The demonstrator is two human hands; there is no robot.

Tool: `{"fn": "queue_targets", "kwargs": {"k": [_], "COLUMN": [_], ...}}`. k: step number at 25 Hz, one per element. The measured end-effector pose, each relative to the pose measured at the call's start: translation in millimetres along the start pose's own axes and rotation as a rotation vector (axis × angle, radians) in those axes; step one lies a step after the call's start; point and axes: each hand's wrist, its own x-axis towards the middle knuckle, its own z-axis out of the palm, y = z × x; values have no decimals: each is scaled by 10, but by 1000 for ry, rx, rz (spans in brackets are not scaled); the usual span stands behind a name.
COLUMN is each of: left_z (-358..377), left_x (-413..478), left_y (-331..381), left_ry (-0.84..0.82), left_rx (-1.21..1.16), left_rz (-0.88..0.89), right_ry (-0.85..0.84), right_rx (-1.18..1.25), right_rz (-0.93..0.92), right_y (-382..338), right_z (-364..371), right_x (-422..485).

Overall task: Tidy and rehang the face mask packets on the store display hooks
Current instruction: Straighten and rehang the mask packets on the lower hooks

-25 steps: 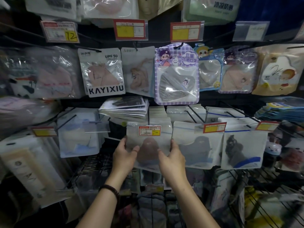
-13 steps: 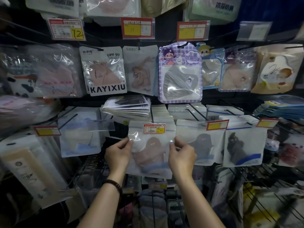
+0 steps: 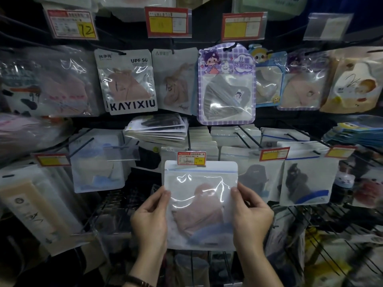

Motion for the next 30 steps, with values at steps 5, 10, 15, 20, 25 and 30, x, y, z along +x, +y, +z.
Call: {"fn": "queue_targets", "kwargs": {"k": [5,10,15,20,25,30], "left_z": [236,476,772,1041,1174,1343], "left_x": [-207,-339,-501,-539,-576,-506], "left_y": [-160,-345,-418,-446,-407,-324], "left_ry": [-80,-141,-207,-203,-146,-164], "left_rx": [-12,17,141,137,85,150], "left_rz": [1,-17,43,92,133,124], "right_ry": [46,68,98,82,36,25], "right_rx": [-14,4,-42,4,111,108], "right_rz": [-2,-3,4,48,-22,-15], "right_y": [25,0,-85,-199,-310,-386], "right_z": [-320,-601,-870,-973,-960,-898], "right_x": [147,341,635,911,1012,1188]}}
